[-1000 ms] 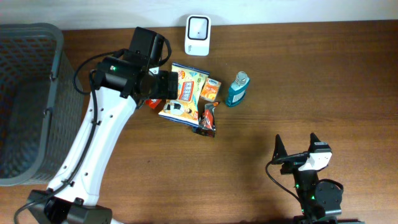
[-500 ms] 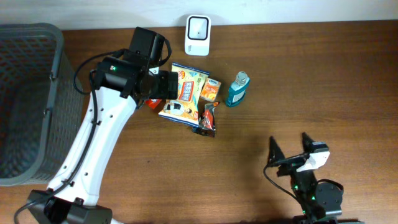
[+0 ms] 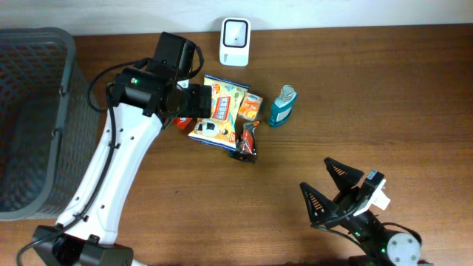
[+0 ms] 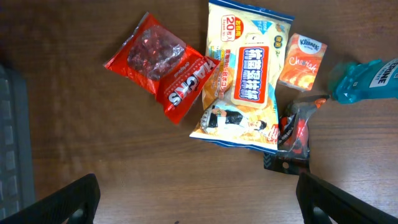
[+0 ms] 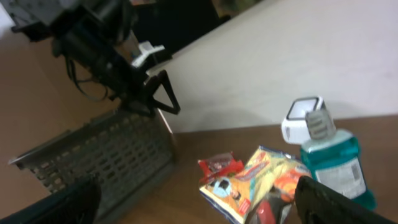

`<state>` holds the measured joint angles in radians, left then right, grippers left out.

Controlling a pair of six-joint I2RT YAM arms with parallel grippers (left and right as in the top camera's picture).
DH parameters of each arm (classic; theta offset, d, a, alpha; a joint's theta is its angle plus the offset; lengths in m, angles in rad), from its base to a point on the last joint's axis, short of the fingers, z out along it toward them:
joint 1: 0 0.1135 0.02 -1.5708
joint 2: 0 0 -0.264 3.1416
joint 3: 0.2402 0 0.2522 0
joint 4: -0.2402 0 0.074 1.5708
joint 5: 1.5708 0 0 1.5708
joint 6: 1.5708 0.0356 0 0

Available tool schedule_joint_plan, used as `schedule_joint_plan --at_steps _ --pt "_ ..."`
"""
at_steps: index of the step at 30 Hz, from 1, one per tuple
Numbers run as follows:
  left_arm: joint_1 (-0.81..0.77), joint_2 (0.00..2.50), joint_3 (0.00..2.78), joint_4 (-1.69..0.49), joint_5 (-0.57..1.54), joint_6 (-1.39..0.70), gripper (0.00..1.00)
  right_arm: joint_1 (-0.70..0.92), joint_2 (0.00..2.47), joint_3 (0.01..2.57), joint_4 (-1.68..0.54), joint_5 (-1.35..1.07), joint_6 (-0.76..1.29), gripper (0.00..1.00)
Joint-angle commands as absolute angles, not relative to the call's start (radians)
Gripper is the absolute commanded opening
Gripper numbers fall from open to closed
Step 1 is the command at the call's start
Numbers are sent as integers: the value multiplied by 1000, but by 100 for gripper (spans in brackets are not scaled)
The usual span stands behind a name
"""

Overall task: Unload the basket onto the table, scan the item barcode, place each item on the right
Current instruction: 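Move the right gripper toward the teal mouthwash bottle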

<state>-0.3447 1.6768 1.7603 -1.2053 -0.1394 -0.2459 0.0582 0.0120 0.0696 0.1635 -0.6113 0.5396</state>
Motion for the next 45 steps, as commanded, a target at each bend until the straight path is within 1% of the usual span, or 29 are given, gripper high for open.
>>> schedule_joint_plan --at_steps 1,3,5,7,11,16,19,21,23,25,28,31,34,36,38,39,40,41,42,45 --pt "-347 1683 1767 -1206 -147 -230 99 52 49 242 -1 -573 326 98" --pt "-347 1683 1767 -1206 -147 -230 99 52 118 351 -163 -543 216 99" --pt "-347 1683 1767 -1206 -147 -230 99 52 204 447 -301 -496 164 98" --pt "-347 1683 1767 -1206 -147 -230 99 52 356 580 -453 -439 153 99" --pt "-347 1683 1767 -1206 -147 -230 99 52 602 772 -572 -502 154 99" --pt "-347 1683 1767 -1206 -147 -230 99 52 849 908 -586 -666 171 99" --pt "-347 1683 1767 -1206 -147 -230 99 52 947 915 -522 -825 252 99" --pt "-347 1683 1767 -1206 -147 -230 99 53 1008 915 -442 -868 307 99" --pt "-347 1683 1767 -1206 -147 -230 99 57 1064 921 -423 -862 330 98" --pt "-347 1683 1767 -1206 -147 -230 99 76 1113 936 -444 -803 330 98" --pt "-347 1683 1767 -1206 -147 -230 99 136 1200 1040 -576 -556 318 98" --pt "-347 1683 1767 -1206 -147 -230 99 185 1301 1205 -759 -363 297 98" --pt "-347 1683 1767 -1206 -147 -229 99 245 1480 1460 -987 -179 257 98" --pt "-347 1683 1767 -1206 -147 -230 99 271 1559 1555 -1051 -117 239 99" --pt "-347 1683 1767 -1206 -147 -230 99 298 1634 1625 -1066 -69 235 99" --pt "-347 1683 1767 -1206 -147 -230 99 310 1663 1641 -1056 -66 215 96" --pt "-347 1683 1767 -1206 -147 -230 99 316 1682 1649 -1045 -65 208 90" --pt "-347 1683 1767 -1206 -147 -230 99 321 1702 1654 -1028 -53 211 79" --pt "-347 1683 1767 -1206 -147 -230 99 322 1714 1654 -1008 -33 226 76" --pt "-347 1683 1767 -1206 -147 -229 99 321 1735 1654 -929 1 256 76"
